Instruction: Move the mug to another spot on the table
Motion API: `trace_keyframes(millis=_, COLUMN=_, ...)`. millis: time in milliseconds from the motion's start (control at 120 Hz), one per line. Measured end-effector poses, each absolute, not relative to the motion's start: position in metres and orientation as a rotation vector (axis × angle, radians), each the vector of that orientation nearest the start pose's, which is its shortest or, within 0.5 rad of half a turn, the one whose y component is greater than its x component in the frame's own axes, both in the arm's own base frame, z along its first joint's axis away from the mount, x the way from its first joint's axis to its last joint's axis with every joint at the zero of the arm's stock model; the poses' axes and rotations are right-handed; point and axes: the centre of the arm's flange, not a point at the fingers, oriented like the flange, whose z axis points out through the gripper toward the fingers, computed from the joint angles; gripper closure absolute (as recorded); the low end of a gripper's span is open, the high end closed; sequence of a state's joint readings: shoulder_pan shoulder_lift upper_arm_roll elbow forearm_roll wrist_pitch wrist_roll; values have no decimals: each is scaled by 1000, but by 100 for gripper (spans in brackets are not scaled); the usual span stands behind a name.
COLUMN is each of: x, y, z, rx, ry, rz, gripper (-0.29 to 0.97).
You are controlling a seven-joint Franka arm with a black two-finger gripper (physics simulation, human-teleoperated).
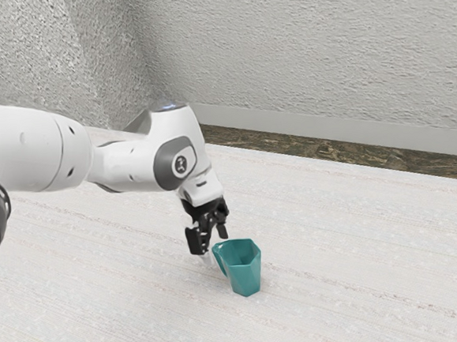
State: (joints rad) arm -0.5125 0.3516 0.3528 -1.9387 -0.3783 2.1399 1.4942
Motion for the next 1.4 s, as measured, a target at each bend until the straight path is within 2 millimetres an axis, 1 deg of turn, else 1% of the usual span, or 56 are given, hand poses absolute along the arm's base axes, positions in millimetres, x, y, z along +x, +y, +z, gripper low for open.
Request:
trace_keyframes(millis=92, x=595, y=-126, z=301, rx=-2487, ry=2260, rz=-54, gripper=0)
trace_keyframes(millis=183, x=598, y=-130, z=292, rx=-2462, ry=2292, rz=-51, gripper=0)
trace_keyframes(millis=342, x=601, y=-123, z=283, rx=-2447, ry=2318, rz=-52, gripper=2)
trace_keyframes(millis=408, x=602, y=-121, z=280, rx=-2438, ry=2328, rz=-50, gripper=4)
trace_keyframes(millis=658, x=603, y=-123, z=272, rx=-2409, ry=2372, rz=-56, gripper=17)
trace_keyframes(millis=858, x=601, y=-129, z=269, rx=-2399, ry=2403, rz=-79, gripper=26)
trace_keyframes(millis=1083, x=598, y=-129, z=267, rx=-2413, ry=2416, rz=-105, gripper=34)
trace_keyframes(millis=1325, x=598, y=-130, z=267, rx=-2464, ry=2416, rz=-201, gripper=40)
trace_keyframes(millis=1400, x=600, y=-123, z=268, rx=-2506, ry=2394, rz=-261, gripper=42)
